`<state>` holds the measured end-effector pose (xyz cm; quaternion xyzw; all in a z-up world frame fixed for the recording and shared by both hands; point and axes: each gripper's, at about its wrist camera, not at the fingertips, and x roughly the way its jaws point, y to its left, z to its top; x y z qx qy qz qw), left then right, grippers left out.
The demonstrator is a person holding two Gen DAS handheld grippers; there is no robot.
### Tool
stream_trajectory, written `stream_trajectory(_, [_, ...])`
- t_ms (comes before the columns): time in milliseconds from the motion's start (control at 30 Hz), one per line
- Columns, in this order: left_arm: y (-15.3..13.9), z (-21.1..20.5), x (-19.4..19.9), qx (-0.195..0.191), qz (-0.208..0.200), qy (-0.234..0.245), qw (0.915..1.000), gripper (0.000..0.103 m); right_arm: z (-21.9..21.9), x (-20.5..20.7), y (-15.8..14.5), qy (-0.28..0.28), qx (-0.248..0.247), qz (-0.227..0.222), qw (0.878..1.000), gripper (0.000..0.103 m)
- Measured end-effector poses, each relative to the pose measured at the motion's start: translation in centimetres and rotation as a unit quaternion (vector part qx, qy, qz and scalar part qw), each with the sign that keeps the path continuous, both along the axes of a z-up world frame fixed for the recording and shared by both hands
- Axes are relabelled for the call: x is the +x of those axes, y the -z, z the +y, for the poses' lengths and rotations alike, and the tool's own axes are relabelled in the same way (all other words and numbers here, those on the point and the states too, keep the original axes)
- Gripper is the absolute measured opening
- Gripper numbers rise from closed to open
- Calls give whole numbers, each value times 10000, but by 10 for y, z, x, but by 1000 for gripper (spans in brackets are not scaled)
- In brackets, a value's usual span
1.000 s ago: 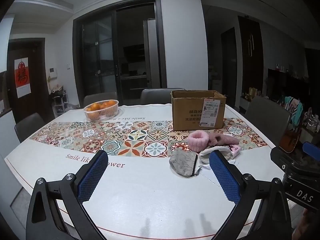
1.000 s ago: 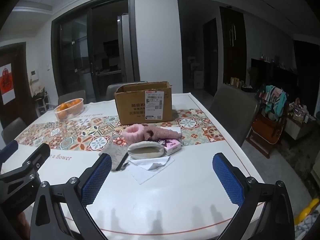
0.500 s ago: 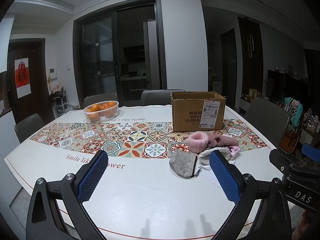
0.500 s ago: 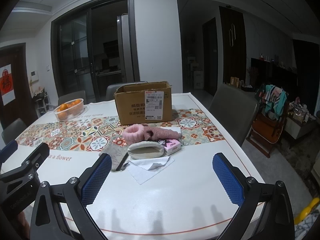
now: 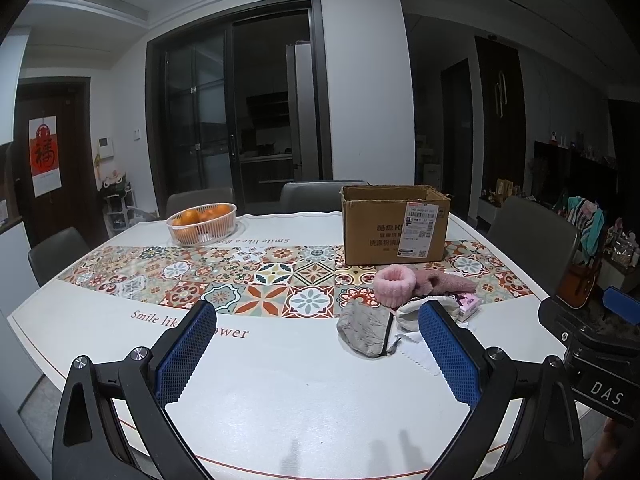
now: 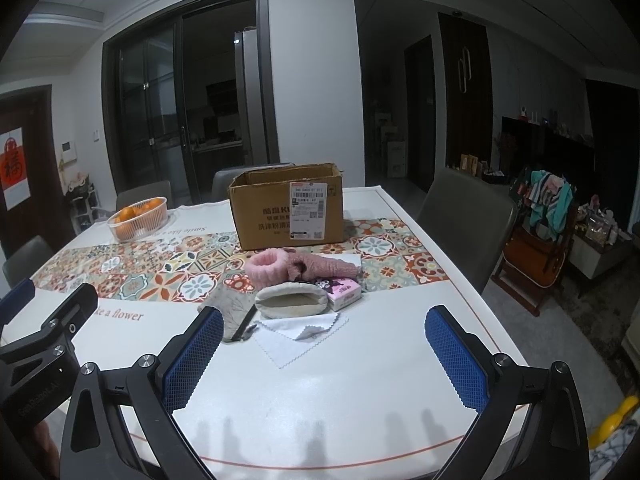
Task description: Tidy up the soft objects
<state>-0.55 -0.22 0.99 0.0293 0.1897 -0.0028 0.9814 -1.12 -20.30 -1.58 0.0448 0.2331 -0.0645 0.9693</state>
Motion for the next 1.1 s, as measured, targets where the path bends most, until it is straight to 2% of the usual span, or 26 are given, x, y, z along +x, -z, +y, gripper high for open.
stream_trajectory(1100, [-2,1,-5,-21,-41,44,10000,103,0,-1,-1,-2,3,-17,10000,103])
